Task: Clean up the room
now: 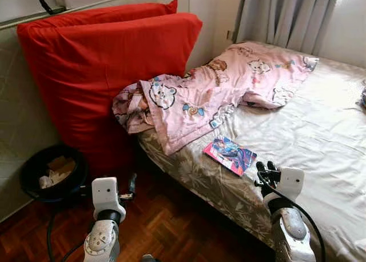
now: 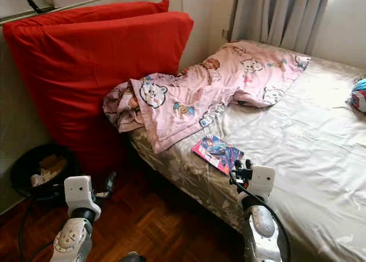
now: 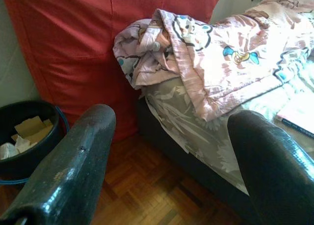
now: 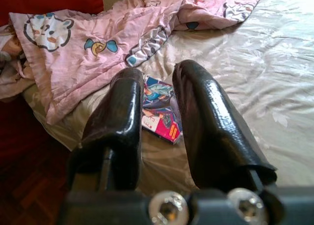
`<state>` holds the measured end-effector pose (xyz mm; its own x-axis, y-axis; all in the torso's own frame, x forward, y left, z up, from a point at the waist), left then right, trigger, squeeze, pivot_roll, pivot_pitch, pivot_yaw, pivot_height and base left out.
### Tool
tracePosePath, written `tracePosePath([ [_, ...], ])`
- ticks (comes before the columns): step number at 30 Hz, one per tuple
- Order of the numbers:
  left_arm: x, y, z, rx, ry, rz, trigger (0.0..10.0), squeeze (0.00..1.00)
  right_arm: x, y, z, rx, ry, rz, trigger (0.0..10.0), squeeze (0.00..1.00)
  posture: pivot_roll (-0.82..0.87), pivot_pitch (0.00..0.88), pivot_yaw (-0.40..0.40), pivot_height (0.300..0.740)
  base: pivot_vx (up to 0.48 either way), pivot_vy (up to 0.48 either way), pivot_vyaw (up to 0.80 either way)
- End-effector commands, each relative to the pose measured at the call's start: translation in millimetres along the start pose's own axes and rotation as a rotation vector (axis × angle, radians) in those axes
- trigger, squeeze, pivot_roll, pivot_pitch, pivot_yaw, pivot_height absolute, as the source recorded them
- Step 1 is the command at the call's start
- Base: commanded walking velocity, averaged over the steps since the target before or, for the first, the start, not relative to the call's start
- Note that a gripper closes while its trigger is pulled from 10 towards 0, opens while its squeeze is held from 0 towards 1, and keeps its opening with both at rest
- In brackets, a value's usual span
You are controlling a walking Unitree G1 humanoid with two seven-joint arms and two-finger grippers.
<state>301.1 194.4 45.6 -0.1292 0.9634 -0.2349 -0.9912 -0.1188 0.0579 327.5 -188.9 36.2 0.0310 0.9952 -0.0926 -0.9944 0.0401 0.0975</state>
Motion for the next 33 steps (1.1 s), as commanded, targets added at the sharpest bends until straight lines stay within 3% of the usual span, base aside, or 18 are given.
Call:
tracePosePath([
  [1, 4.8, 0.8, -2.0, 0.016, 0.003, 0.01, 10.0, 0.0, 4.0, -1.4, -2.9, 0.018, -0.003, 0.012, 10.0, 0.0, -0.1, 0.0, 0.031, 0.664, 0.0, 0.0, 0.0],
  [18, 4.6, -7.8, 12.1, -0.016, -0.013, 0.006, 10.0, 0.0, 4.8, -7.5, 7.9, -0.017, -0.015, 0.003, 10.0, 0.0, -0.07, 0.084, 0.019, 0.649, 0.0, 0.0, 0.0],
  [33, -0.8, -3.5, 13.6, -0.013, -0.014, -0.019, 10.0, 0.0, 10.3, -10.6, 11.7, -0.022, -0.027, 0.021, 10.0, 0.0, -0.07, 0.121, 0.018, 0.649, 0.062, 0.0, 0.0],
])
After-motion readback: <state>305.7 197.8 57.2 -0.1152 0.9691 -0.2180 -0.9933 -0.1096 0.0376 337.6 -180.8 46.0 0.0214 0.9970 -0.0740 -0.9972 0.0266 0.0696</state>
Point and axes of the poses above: a point about 5 cm out from each wrist's last joint towards the gripper, its own y axis pointing back from the gripper into the wrist, its own z axis along the axis of the wrist's last joint, x = y × z, the point moved 5 cm from there along -y, pointing out of the wrist towards the gripper, and after that the axes turned 14 degrees about y, right-handed, at the moved point
